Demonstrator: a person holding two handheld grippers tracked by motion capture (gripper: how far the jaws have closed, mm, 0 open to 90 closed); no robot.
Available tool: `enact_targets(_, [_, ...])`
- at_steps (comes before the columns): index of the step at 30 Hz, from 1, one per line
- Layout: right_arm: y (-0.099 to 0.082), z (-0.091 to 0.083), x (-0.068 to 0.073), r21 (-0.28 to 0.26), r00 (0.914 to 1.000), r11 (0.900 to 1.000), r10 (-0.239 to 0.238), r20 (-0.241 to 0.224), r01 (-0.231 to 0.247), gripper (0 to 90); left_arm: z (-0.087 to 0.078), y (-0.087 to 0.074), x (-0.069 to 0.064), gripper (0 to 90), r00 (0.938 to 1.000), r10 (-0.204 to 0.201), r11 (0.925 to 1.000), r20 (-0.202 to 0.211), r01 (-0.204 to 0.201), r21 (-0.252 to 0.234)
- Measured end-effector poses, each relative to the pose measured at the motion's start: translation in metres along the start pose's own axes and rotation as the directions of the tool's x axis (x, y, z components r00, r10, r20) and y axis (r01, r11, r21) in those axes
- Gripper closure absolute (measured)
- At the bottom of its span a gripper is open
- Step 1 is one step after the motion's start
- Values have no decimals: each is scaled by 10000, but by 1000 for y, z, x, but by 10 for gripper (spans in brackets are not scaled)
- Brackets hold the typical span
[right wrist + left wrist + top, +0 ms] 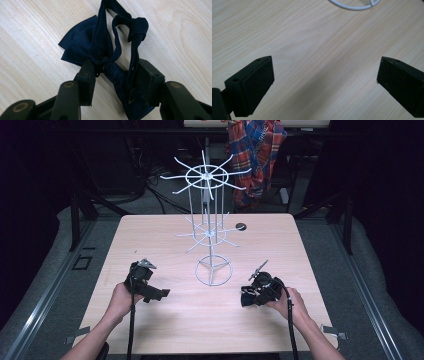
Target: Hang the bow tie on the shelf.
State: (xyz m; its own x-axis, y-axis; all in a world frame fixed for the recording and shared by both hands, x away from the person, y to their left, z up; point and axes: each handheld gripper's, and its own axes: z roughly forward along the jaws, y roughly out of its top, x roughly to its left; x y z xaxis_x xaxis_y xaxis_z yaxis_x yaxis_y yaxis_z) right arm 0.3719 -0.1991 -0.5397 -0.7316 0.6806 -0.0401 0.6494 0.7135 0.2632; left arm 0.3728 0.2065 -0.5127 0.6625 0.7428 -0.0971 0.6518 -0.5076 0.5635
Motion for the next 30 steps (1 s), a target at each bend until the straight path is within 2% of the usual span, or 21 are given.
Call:
enact_targets(1, [0, 0, 1, 64, 10000, 10000, -64, 66, 63, 582, 0, 0, 0, 12, 10000, 19, 10000, 19, -19, -7])
enact_targets(3, [0, -1, 1, 72, 9999, 9999, -76, 153, 75, 638, 0, 0, 0, 12, 10000, 17, 10000, 7, -17, 4])
enact_targets(5, [0, 0, 2, -22, 9999, 10000, -24, 108, 24, 660, 0, 0, 0, 12, 10000, 3, 10000, 8, -3, 2])
enact_targets(7, [0, -2, 3, -83, 9996, 9999, -58, 287, 60, 725, 0, 0, 0, 12, 10000, 4, 10000, 7, -4, -1])
enact_targets(10, [0, -3, 3, -270, 9993, 9996, -121, 346, 131, 766, 0, 0, 0, 12, 10000, 8, 10000, 13, -8, -5])
enact_targets(15, [-1, -9, 4, -348, 9984, 9991, -213, 516, 231, 771, 0, 0, 0, 13, 10000, 17, 10000, 5, -17, -5])
enact_targets(17, [0, -14, 5, -472, 9960, 9982, -335, 834, 376, 772, 0, 0, 0, 13, 10000, 39, 10000, 7, -39, -5])
enact_targets(22, [0, -26, 9, -1145, 9937, 9923, -341, 1072, 464, 771, -1, 0, 0, 13, 10000, 32, 10000, 7, -32, -8])
enact_targets(30, [3, -41, 17, -1686, 9867, 9819, -603, 1509, 858, 771, -1, 0, 0, 13, 10000, 42, 10000, -11, -42, -3])
